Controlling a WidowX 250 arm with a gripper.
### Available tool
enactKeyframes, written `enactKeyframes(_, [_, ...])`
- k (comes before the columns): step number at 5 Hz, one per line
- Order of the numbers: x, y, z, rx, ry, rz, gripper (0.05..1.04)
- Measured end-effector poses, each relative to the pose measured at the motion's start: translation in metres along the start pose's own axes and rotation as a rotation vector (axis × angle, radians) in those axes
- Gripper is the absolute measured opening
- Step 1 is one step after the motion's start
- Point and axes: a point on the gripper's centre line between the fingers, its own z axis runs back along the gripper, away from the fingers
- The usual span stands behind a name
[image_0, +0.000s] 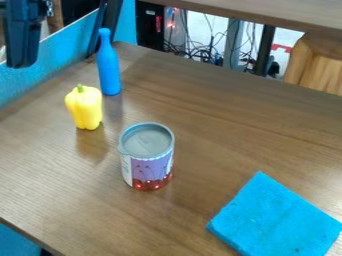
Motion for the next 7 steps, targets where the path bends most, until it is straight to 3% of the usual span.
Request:
enactKeyframes(1, [0.001, 0.0, -0.005, 0.002, 0.015, 0.0, 1.0])
enactKeyframes(2, [0.011, -0.006, -0.042, 0.097, -0.07, -0.086, 1.0])
enactKeyframes(3, [0.014, -0.01, -0.058, 0.085, -0.309, -0.22, 1.0])
enactKeyframes(4, [0.019, -0.027, -0.082, 0.123, -0.39, -0.311, 1.0])
enactKeyframes(5, [0.02, -0.037, -0.102, 0.049, -0.481, -0.257, 1.0])
enactKeyframes(6, [0.023, -0.036, -0.111, 0.026, -0.526, -0.239, 1.0])
enactKeyframes(7, [0.03, -0.036, -0.122, 0.03, -0.519, -0.205, 1.0])
